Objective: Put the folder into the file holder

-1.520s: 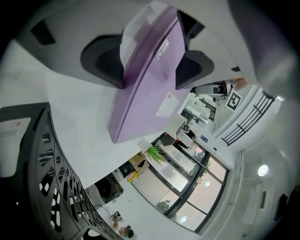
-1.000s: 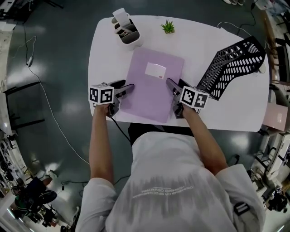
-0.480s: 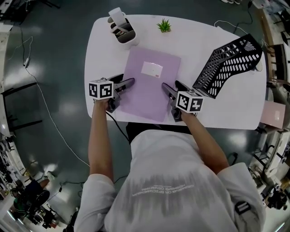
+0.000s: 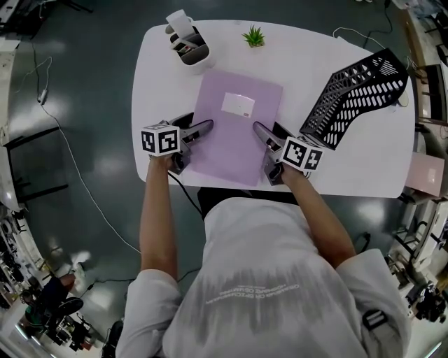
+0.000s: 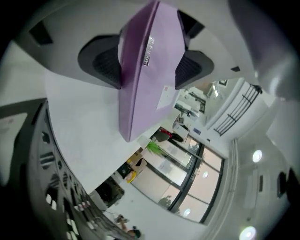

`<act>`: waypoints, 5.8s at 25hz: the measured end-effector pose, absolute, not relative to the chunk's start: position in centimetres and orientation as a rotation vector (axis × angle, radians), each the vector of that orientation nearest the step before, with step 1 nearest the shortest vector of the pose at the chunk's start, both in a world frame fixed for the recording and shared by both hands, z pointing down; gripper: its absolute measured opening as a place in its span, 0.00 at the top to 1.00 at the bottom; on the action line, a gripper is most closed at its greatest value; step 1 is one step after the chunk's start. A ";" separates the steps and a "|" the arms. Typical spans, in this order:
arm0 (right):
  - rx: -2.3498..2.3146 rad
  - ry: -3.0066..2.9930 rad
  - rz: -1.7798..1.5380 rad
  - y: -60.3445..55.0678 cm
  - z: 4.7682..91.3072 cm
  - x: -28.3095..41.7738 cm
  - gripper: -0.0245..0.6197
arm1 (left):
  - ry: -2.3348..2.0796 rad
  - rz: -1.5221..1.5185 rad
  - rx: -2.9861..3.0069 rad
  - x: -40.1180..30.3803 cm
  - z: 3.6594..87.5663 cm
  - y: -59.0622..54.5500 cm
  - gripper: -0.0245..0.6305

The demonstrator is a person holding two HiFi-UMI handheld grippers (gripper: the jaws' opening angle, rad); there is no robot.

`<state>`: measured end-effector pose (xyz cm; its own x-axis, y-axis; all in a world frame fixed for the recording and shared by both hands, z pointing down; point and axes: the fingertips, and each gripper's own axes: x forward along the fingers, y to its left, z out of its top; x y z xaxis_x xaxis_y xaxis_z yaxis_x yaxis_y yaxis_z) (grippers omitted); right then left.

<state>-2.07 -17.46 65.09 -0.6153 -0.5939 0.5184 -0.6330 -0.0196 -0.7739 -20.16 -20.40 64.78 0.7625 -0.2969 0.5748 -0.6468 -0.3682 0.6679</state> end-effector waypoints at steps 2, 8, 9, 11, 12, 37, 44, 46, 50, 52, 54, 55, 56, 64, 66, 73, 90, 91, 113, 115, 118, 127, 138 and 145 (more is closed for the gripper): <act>1.420 -2.175 1.864 -17.9 64.7 -1.7 0.41 | -0.708 0.424 1.956 -20.3 64.7 -20.3 0.41; 1.580 -2.144 2.086 -19.1 64.4 -0.5 0.41 | -0.733 0.353 1.938 -20.0 64.0 -20.7 0.41; 1.587 -2.142 2.124 -19.3 64.4 -0.4 0.41 | -0.745 0.345 1.934 -20.2 64.0 -20.7 0.41; 1.558 -2.132 2.189 -19.4 64.5 -0.4 0.41 | -0.775 0.316 1.919 -20.7 64.1 -21.0 0.41; 1.532 -2.121 2.219 -19.4 64.6 -0.5 0.41 | -0.790 0.298 1.911 -20.9 64.1 -21.2 0.41; 0.986 -2.168 2.325 -16.8 64.8 -5.4 0.56 | -0.689 0.429 1.935 -19.2 65.0 -20.3 0.41; 0.828 -2.311 2.308 -16.5 64.2 -5.4 0.67 | -0.604 0.494 1.979 -18.5 65.1 -19.5 0.41; 0.768 -2.394 2.325 -16.5 63.4 -5.2 0.68 | -0.565 0.495 1.985 -18.2 64.9 -19.1 0.41; 0.664 -2.508 2.350 -15.9 62.6 -4.8 0.69 | -0.447 0.354 1.970 -17.6 63.6 -18.6 0.41; 0.599 -2.547 2.330 -15.5 62.0 -5.1 0.69 | -0.377 0.269 1.956 -17.2 62.8 -18.2 0.41; 0.512 -2.579 2.278 -14.9 61.3 -6.0 0.69 | -0.302 0.267 1.964 -16.5 62.5 -17.3 0.42; 0.482 -2.585 2.254 -14.6 61.2 -6.4 0.69 | -0.270 0.283 1.972 -16.2 62.5 -16.8 0.43; 0.468 -2.584 2.237 -14.4 61.3 -6.6 0.69 | -0.243 0.291 1.976 -15.9 62.5 -16.5 0.43; 0.317 -2.616 2.132 -13.0 59.9 -6.5 0.68 | -0.080 0.166 1.933 -14.9 60.6 -13.4 0.55; 0.303 -2.613 2.111 -13.0 59.6 -6.7 0.68 | -0.090 0.146 1.937 -15.0 60.3 -13.2 0.55; 0.381 -2.561 2.032 -13.8 59.7 -8.7 0.61 | -0.152 0.116 1.889 -17.2 59.5 -13.4 0.59; 0.932 -2.611 1.155 -19.5 53.5 -6.9 0.88 | -0.888 0.058 2.238 -25.4 50.9 -16.7 0.70; 0.949 -2.609 1.071 -19.7 52.8 -6.8 0.90 | -0.939 0.062 2.267 -25.2 50.3 -16.8 0.70; 1.540 -2.528 0.266 -20.7 36.4 3.5 0.90 | -1.578 0.166 2.490 -25.1 36.9 -16.8 0.70; 1.579 -2.541 0.245 -19.6 34.8 3.9 0.90 | -1.597 0.144 2.498 -25.4 35.8 -16.1 0.70; 1.606 -2.588 0.243 -17.1 32.8 4.3 0.91 | -1.615 0.091 2.502 -25.9 34.4 -14.8 0.70; 1.674 -2.486 0.155 -10.0 30.6 6.1 0.92 | -1.647 -0.006 2.554 -25.9 31.2 -10.7 0.71; 1.720 -2.449 0.087 -7.3 30.2 10.7 0.92 | -1.589 0.012 2.641 -20.1 30.1 -8.7 0.70; 1.665 -2.503 0.147 -9.5 31.9 15.2 0.92 | -1.610 0.026 2.671 -14.1 29.1 -9.1 0.71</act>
